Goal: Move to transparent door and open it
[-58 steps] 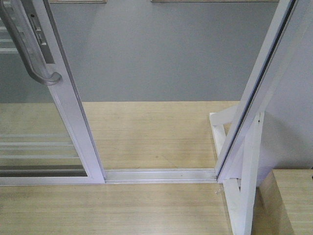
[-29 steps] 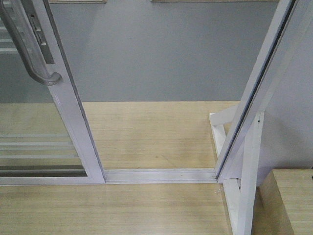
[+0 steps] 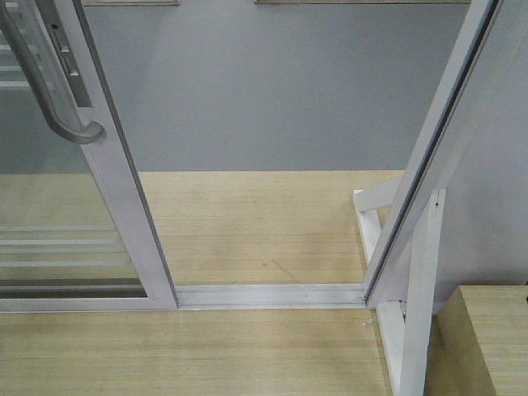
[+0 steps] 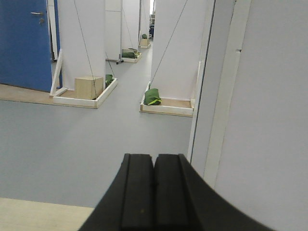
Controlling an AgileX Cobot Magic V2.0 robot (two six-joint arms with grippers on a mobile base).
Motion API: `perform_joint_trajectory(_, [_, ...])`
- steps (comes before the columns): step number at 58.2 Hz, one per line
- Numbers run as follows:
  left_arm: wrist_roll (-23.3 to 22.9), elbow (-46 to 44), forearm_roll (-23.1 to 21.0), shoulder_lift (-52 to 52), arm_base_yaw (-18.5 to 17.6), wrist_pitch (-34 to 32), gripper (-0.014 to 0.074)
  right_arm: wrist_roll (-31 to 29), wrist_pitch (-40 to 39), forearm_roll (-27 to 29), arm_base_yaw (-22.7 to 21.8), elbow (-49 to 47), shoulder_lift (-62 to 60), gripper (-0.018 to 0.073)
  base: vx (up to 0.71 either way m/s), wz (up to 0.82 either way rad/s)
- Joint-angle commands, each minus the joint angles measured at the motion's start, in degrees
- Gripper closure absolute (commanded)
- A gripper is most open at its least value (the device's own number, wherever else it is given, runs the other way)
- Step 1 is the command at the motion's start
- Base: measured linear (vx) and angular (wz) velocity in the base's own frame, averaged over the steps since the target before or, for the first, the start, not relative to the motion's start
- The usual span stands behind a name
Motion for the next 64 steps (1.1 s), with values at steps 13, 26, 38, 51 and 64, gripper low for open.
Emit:
perform_joint_trajectory(13, [-0.57,4.37,-0.62,-2.12,0.05,-4.46,0.0594,-0.44,0.83,-2.16,-0.21,-2.05,0.43,0.0564,0.00,0.00])
perform_joint_trajectory(26, [-0.57,4.37,-0.55,-2.26,0.05,-3.74,0.0594,-0.44,0.90,-2.16,-0.21,-2.05,0.44,0.0564,0.00,0.00])
perform_joint_trajectory(38, [-0.57,4.37,-0.55,-2.31,0.05,-3.74,0.0594,-0.44,0.90,-2.16,-0.21,-2.05,0.44,0.0564,0.00,0.00])
perform_joint_trajectory(51, [-0.57,4.37,-0.55,-2.31,0.05,-3.74,0.0594,-0.44,0.90,-2.16,-0.21,-2.05,0.44,0.0564,0.00,0.00])
perform_joint_trajectory(64, [-0.57,4.37,-0.55,-2.31,0.05,-3.74,0.0594,1.66,2.48,-2.47,-0.21,-2.19,0.44,0.0564,0.00,0.00])
